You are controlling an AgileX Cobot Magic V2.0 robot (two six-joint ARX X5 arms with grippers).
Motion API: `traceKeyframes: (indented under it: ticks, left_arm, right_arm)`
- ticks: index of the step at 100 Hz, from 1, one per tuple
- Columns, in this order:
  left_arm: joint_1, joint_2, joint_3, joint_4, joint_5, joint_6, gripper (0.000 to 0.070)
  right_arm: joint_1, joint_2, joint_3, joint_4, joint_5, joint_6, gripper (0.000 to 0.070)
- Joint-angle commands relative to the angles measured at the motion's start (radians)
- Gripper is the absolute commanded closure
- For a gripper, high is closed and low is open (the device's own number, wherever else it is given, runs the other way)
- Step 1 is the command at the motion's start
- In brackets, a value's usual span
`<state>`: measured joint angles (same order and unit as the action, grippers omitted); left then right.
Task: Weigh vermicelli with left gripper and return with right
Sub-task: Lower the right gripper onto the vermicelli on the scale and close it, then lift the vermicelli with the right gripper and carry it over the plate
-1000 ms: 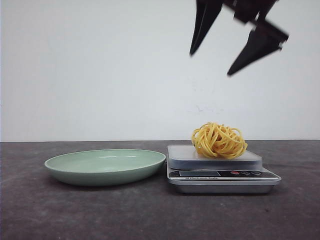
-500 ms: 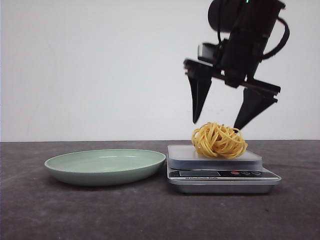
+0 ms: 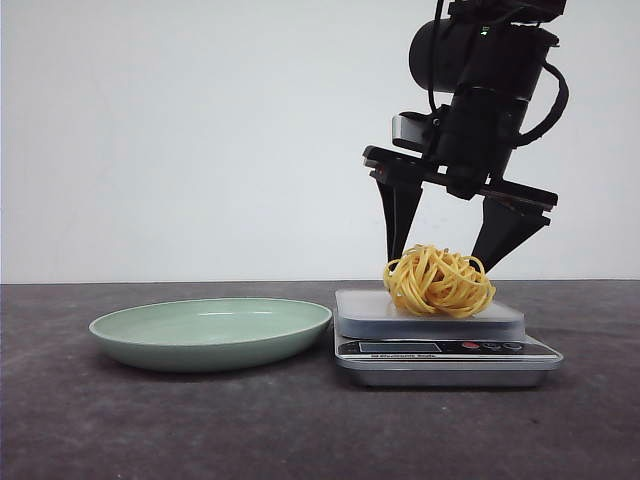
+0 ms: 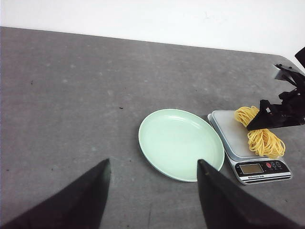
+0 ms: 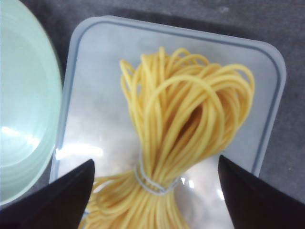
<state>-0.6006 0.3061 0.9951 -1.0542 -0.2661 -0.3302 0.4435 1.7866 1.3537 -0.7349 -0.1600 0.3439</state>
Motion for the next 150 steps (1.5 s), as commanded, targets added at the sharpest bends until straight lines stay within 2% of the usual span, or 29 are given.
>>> traceKeyframes:
  ticks: [1, 9, 21, 26, 34, 76, 104, 120, 132, 150]
  left_arm:
    - [-0.006, 0.0, 0.013, 0.005, -0.003, -0.003, 0.0352]
    - [-0.006, 0.0, 0.013, 0.003, -0.003, -0.003, 0.0352]
    - [-0.006, 0.0, 0.013, -0.001, -0.003, -0.003, 0.0352]
    - [-0.006, 0.0, 0.013, -0.001, -0.003, -0.003, 0.0352]
    - [-0.006, 0.0, 0.013, -0.001, -0.003, -0.003, 0.0352]
    - [-0.006, 0.0, 0.013, -0.001, -0.003, -0.003, 0.0352]
    - [-0.006, 0.0, 0.013, 0.0, -0.003, -0.004, 0.0352]
    - [-0.006, 0.0, 0.013, -0.001, -0.003, -0.004, 0.0352]
    - [-0.006, 0.0, 0.013, -0.001, -0.003, -0.004, 0.0352]
    - [-0.006, 0.0, 0.013, -0.001, -0.003, -0.004, 0.0352]
  right_arm:
    - [0.005, 0.018, 0.021, 0.007, 0.0, 0.009, 0.0299]
    - [0.005, 0.018, 0.021, 0.0, -0.006, 0.009, 0.0378]
    - [0.005, 0.018, 0.021, -0.007, -0.033, 0.021, 0.0403]
    - [0.006, 0.018, 0.021, -0.006, -0.042, 0.024, 0.049]
    - [0.01, 0.018, 0.021, -0.005, -0.049, 0.022, 0.07]
    - [0.013, -0.043, 0.023, 0.043, -0.05, 0.011, 0.07]
    - [0.05, -0.182, 0.03, 0.118, -0.133, 0.008, 0.07]
    - [0.126, -0.214, 0.043, 0.193, -0.173, 0.018, 0.07]
    - [0.2, -0.214, 0.07, 0.241, -0.171, 0.019, 0.07]
    - [0.291, -0.201, 0.093, 0.38, -0.145, 0.074, 0.07]
